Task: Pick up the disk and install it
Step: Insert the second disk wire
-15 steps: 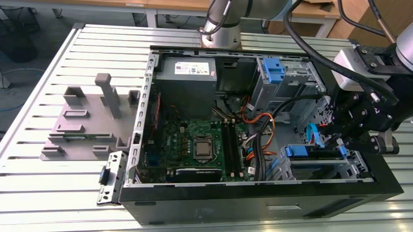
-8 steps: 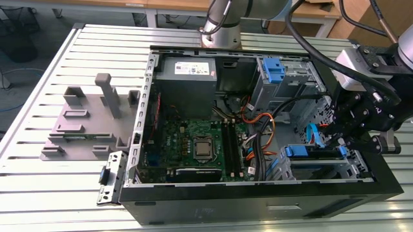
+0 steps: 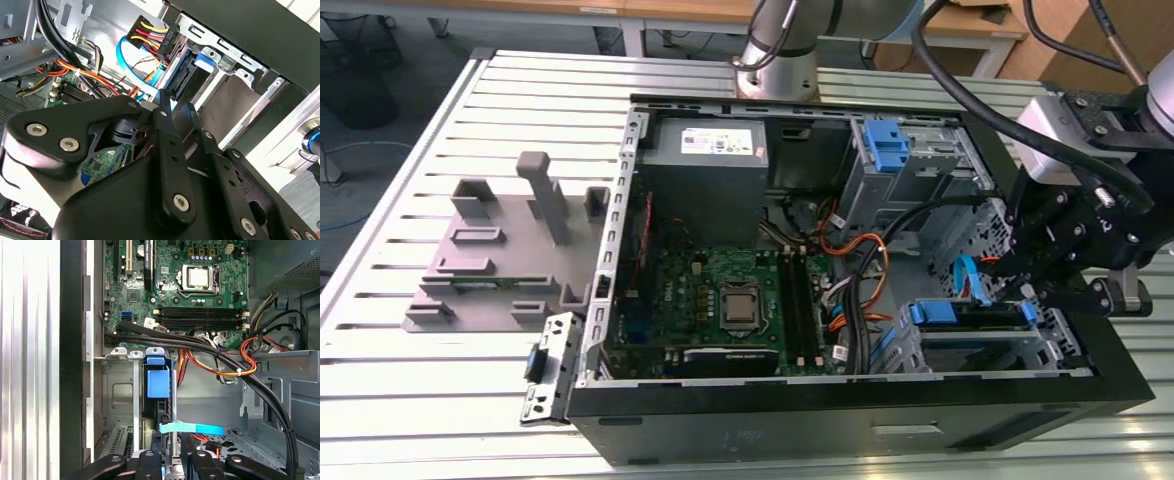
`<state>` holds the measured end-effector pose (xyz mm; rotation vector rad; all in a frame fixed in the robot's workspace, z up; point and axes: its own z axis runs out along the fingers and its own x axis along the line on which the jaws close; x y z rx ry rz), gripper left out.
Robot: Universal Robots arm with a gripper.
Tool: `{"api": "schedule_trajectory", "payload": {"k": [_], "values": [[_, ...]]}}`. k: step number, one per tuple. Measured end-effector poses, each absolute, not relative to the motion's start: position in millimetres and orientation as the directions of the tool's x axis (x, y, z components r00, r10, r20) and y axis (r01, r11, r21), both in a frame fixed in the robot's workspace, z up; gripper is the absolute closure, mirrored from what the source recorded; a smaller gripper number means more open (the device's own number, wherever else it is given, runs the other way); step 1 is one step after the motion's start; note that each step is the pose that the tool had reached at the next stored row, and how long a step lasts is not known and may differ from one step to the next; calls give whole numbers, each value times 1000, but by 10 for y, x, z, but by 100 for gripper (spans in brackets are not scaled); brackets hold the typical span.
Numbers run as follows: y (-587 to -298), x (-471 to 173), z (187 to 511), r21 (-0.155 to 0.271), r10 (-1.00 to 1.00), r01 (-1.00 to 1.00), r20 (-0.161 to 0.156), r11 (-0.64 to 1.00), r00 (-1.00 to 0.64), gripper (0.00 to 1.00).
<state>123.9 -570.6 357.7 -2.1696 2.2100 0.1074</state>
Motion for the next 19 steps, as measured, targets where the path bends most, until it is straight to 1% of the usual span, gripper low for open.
{"api": "schedule_trajectory", "payload": {"k": [19], "values": [[-5707,1239,3628,20,-996,-1000,-85,18,-19,71]]}}
